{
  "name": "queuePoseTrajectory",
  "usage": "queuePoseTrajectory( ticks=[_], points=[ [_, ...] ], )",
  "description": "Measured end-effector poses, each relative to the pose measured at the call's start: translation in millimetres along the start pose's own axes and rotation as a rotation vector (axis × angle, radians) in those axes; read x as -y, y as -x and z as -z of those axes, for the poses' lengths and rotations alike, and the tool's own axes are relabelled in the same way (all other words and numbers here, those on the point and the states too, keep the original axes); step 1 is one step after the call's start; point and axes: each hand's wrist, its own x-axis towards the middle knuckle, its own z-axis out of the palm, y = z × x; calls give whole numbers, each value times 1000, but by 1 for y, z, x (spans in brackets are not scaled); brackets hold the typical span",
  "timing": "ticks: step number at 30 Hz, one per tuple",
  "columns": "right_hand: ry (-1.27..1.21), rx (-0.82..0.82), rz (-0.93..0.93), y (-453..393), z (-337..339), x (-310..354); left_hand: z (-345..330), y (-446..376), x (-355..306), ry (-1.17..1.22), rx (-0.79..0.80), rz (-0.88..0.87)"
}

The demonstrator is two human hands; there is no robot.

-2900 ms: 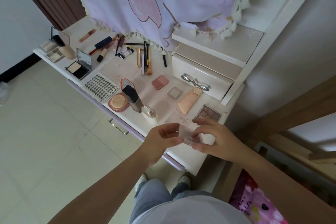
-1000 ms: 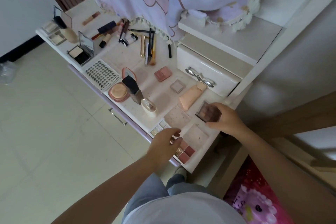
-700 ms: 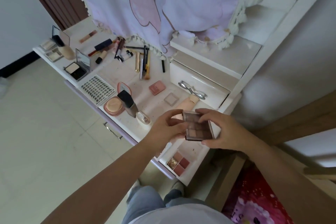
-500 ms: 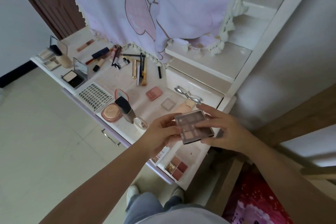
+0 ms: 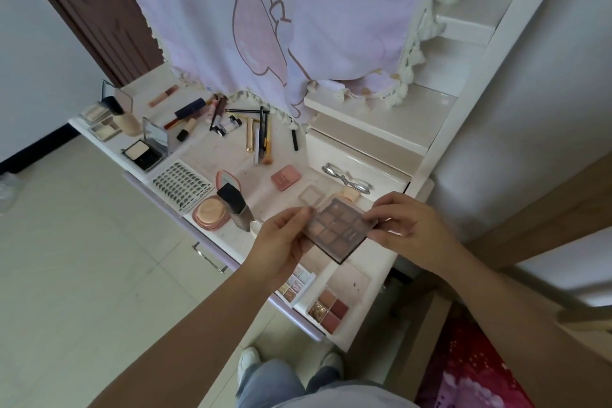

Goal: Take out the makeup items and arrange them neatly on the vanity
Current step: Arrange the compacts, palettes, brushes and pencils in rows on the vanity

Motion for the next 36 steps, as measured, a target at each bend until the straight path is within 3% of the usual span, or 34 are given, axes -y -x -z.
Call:
queuePoseTrajectory(
  ticks=[3,5,12,15,18,23,28,31,36],
  points=[
    [-31,-167,-52,1,-6,4,8,2,-2,-125,222,-45],
    [-16,-205,-86,2,-10,7,7,5,-2,-248,284,-21],
    [55,-262,-108,11,-19,9,-4,6,6,-352,38,-95],
    [83,-132,-159,17,-17,1,2,3,8,-364,113,-66],
    [-91,71,-223,25,-11,-1,6,5,13,-374,225,11],
    [-139,55,-214,41,-12,-11,4,7,28,-398,249,131],
    [-415,-152,-558,45,-13,-39,6,9,42,-423,297,261],
    [-592,-233,-791,40,-14,-52,10,3,50,-408,167,298],
    [-610,-357,-913,16,-8,-71,8,-17,59,-551,-7,292]
  ],
)
